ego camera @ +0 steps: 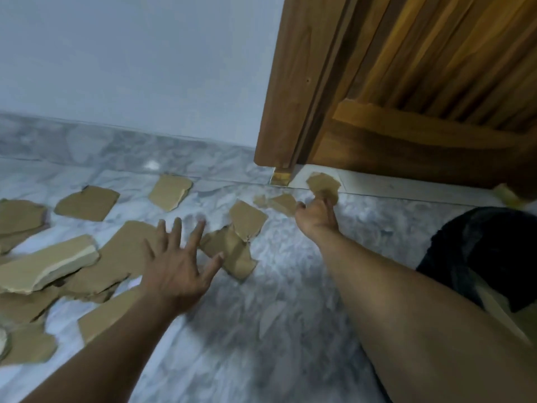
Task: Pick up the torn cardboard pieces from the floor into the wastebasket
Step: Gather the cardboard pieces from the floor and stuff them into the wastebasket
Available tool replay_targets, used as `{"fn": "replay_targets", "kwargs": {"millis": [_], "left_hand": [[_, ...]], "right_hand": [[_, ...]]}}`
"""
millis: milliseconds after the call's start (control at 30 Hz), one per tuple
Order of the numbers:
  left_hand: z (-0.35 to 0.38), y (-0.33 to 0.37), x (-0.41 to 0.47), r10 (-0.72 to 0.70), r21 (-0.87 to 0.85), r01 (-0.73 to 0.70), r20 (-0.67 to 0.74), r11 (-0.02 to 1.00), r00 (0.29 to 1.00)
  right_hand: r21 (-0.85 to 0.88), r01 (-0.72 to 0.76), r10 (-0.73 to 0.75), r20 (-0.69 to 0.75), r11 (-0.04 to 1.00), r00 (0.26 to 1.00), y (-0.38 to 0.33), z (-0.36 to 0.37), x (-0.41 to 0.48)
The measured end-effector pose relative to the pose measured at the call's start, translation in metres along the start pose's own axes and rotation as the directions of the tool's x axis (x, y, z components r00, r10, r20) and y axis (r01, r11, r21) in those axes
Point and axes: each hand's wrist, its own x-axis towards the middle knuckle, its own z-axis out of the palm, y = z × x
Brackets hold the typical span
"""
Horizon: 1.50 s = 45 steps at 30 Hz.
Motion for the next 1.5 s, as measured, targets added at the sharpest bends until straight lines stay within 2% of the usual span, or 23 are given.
{"fn": "replay_targets", "kwargs": {"millis": [133, 167, 267, 333, 400, 433, 533, 600, 633, 667, 733, 833, 933, 1000, 1067, 1133, 1200, 1267, 1367, 1500], "left_hand": [[0.039, 0.016, 0.047, 0.147, 0.099, -0.150, 0.036, 0.984, 0.989], [0.048, 0.017, 0.055, 0.172, 0.114, -0.175, 0.038, 0.978, 0.984], [0.060, 0.019, 0.073, 0.200, 0.145, -0.202, 0.025, 0.969, 0.979], [0.060, 0.013, 0.077, 0.211, 0.197, -0.202, -0.026, 0.960, 0.977], [0.053, 0.005, 0.072, 0.170, 0.260, -0.136, -0.112, 0.956, 0.979], [0.046, -0.001, 0.069, 0.125, 0.238, -0.081, -0.177, 0.968, 0.976], [0.020, -0.032, 0.054, -0.094, 0.156, 0.151, -0.320, 0.976, 0.943], [0.012, -0.084, 0.051, -0.295, 0.068, 0.326, -0.281, 0.943, 0.913], [0.010, -0.113, 0.048, -0.376, 0.036, 0.392, -0.206, 0.919, 0.903], [0.009, -0.136, 0.044, -0.410, 0.077, 0.421, -0.126, 0.904, 0.904], [0.015, -0.158, 0.033, -0.415, 0.210, 0.411, -0.023, 0.887, 0.909], [0.018, -0.138, 0.016, -0.490, 0.075, 0.496, -0.082, 0.865, 0.868], [0.015, -0.111, 0.012, -0.483, 0.033, 0.485, -0.065, 0.874, 0.873], [0.012, -0.105, 0.015, -0.479, -0.049, 0.477, -0.072, 0.878, 0.875], [0.000, -0.107, 0.013, -0.490, -0.140, 0.472, -0.158, 0.871, 0.857], [-0.014, -0.125, 0.007, -0.550, -0.149, 0.529, -0.220, 0.835, 0.806], [-0.022, -0.150, -0.004, -0.642, -0.129, 0.629, -0.166, 0.767, 0.748], [-0.019, -0.158, -0.017, -0.639, -0.029, 0.639, -0.066, 0.769, 0.766], [0.000, -0.143, -0.027, -0.547, 0.019, 0.548, -0.044, 0.836, 0.836], [0.014, -0.114, -0.016, -0.506, -0.078, 0.501, -0.076, 0.862, 0.859]], "right_hand": [[-0.059, 0.001, -0.010, -0.152, 0.998, 0.988, 0.007, 0.022, 0.074], [-0.063, -0.036, 0.025, -0.163, 0.997, 0.986, 0.011, 0.026, 0.092], [-0.107, -0.147, 0.142, -0.050, 0.983, 0.989, 0.025, 0.040, 0.126], [-0.201, -0.135, 0.143, 0.028, 0.970, 0.989, 0.029, 0.051, 0.122], [-0.298, -0.107, 0.102, -0.033, 0.949, 0.994, 0.028, 0.064, 0.110], [-0.320, -0.100, 0.076, -0.088, 0.942, 0.993, 0.028, 0.070, 0.103], [-0.244, -0.035, 0.012, -0.096, 0.969, 0.995, 0.021, 0.076, 0.080], [-0.206, 0.031, -0.034, -0.013, 0.978, 0.999, 0.018, 0.078, 0.065], [-0.196, 0.063, -0.057, 0.035, 0.979, 0.998, 0.016, 0.080, 0.057], [-0.188, 0.096, -0.083, 0.071, 0.977, 0.994, 0.012, 0.083, 0.049], [-0.206, 0.146, -0.134, 0.072, 0.967, 0.988, 0.003, 0.092, 0.032], [-0.319, 0.186, -0.168, 0.081, 0.929, 0.982, -0.019, 0.110, 0.009], [-0.422, 0.198, -0.175, 0.093, 0.885, 0.980, -0.047, 0.123, -0.014], [-0.391, 0.255, -0.243, 0.082, 0.884, 0.967, -0.062, 0.120, -0.025], [-0.349, 0.310, -0.300, 0.083, 0.884, 0.950, -0.069, 0.113, -0.028], [-0.280, 0.250, -0.227, 0.111, 0.927, 0.968, -0.069, 0.104, -0.017], [-0.200, 0.163, -0.122, 0.203, 0.966, 0.971, -0.069, 0.099, -0.004], [-0.173, 0.213, -0.153, 0.308, 0.961, 0.939, -0.077, 0.106, -0.006], [-0.137, 0.375, -0.294, 0.402, 0.917, 0.867, -0.092, 0.132, -0.038], [-0.217, 0.475, -0.396, 0.326, 0.853, 0.859, -0.099, 0.158, -0.086]]}}
